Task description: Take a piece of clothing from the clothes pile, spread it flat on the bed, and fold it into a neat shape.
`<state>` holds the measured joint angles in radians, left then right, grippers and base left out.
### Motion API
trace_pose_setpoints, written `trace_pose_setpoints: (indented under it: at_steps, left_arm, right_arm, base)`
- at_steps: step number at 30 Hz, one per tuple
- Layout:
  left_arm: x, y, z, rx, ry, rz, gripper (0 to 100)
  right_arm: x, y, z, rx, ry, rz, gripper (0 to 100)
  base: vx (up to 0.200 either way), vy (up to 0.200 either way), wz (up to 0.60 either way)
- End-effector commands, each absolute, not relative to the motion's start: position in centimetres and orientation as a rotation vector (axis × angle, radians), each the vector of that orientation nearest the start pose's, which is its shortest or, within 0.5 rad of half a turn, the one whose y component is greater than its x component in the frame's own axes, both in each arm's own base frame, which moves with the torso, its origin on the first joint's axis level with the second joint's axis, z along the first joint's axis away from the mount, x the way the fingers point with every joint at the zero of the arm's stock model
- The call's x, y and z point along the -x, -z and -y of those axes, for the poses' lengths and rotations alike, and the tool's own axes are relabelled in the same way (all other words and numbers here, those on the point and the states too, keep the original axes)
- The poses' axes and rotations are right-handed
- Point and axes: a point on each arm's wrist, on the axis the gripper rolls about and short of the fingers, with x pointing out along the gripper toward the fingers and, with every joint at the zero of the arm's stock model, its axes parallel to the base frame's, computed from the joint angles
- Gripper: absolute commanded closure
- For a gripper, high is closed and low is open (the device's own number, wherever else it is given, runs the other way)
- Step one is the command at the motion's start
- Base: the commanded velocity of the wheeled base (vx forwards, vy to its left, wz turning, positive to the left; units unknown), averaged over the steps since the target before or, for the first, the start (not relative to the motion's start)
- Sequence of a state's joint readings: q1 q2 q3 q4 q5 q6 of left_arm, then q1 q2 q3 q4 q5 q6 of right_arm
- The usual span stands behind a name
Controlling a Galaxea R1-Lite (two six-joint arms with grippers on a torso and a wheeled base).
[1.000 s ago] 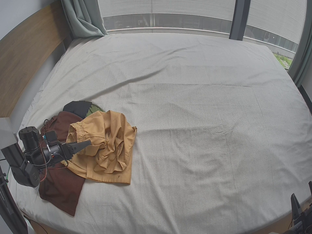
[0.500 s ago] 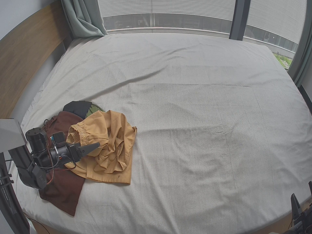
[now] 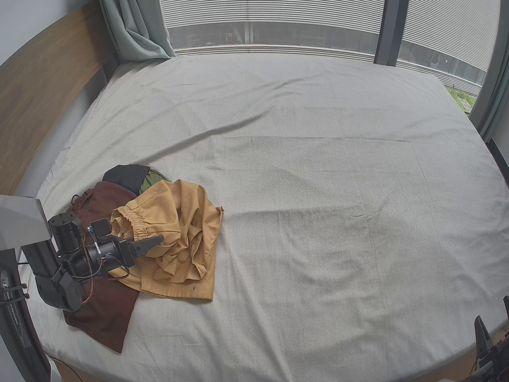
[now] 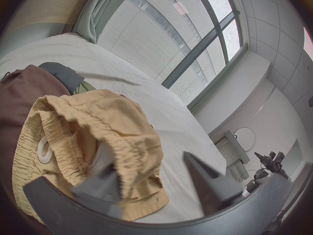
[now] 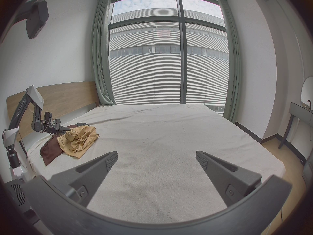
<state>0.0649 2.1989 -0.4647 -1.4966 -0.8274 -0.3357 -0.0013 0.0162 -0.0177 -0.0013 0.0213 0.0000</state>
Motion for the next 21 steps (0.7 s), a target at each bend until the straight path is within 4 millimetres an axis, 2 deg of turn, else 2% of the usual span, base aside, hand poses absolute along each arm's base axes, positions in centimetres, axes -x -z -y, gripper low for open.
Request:
trace_pose_setpoints:
  at_steps: [1,7,15,17,21]
  left_arm:
    - [-31.6,-3.2,-0.6,0.429,0.712,-0.353,100]
    - [-31.8,-2.5,-0.6,0.424,0.719,-0.349,100]
    - [-31.8,-3.2,-0.3,0.446,0.727,-0.339,100]
    - [-31.7,-3.6,-0.3,0.456,0.727,-0.334,100]
    - [-31.1,-5.9,-0.4,0.534,0.725,-0.316,100]
  right_arm:
    - [2.3,-7.6,-0.1,0.000,-0.020,0.003,0]
    - [2.3,-7.6,-0.1,0.002,-0.020,0.003,0]
    - [2.3,-7.6,-0.1,0.002,-0.020,0.003,0]
    - [2.3,-7.6,-0.1,0.002,-0.020,0.003,0]
    - [2.3,-7.6,-0.1,0.002,-0.020,0.003,0]
  base:
    - [0.000,0.000,0.00]
    - [0.000,0.000,0.00]
    - [0.000,0.000,0.00]
    - [0.000,0.000,0.00]
    - [0.000,0.000,0.00]
